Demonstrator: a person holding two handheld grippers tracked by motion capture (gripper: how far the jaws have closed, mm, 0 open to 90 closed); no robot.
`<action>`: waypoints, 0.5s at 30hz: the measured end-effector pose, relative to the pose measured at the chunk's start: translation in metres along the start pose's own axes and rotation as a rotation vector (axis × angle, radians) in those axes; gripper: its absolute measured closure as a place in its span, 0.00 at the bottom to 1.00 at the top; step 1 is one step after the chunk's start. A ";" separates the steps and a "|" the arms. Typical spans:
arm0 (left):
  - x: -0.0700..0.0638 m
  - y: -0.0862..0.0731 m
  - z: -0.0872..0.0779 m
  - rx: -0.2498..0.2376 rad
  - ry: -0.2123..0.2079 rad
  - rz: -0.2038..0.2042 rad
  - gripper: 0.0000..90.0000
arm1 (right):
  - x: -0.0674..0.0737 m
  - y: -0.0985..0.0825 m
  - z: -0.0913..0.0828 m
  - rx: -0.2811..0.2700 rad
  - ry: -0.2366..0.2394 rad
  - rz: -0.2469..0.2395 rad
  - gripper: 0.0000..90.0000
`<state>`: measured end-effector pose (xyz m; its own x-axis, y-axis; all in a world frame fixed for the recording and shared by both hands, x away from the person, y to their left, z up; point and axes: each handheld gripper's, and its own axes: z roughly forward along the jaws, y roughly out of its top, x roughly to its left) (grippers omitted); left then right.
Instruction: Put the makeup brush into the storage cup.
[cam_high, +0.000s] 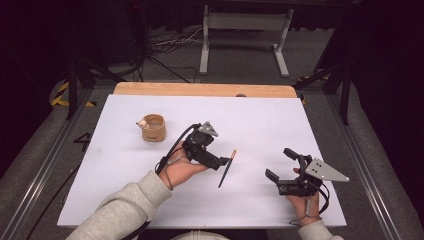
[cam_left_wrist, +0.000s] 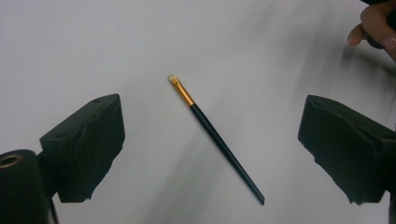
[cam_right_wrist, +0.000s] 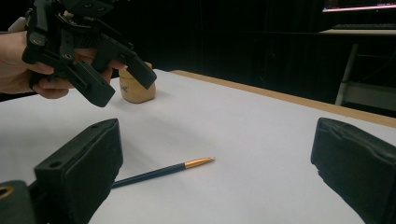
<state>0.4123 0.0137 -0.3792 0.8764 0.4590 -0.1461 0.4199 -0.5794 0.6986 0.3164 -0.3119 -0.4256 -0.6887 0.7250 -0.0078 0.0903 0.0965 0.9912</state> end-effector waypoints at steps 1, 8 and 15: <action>0.000 0.001 0.002 0.012 -0.002 -0.008 0.09 | 0.000 0.000 0.000 0.001 -0.002 0.002 0.03; 0.002 0.007 0.014 0.139 -0.001 -0.048 0.11 | -0.001 0.000 0.000 0.003 -0.003 0.011 0.03; 0.003 0.011 0.021 0.194 0.000 -0.075 0.14 | -0.001 -0.001 0.000 0.006 0.000 0.017 0.03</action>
<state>0.4245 -0.0054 -0.3869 0.8409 0.5059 -0.1922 0.5215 -0.6625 0.5377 0.3172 -0.3131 -0.4262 -0.6874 0.7262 0.0089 0.1063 0.0886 0.9904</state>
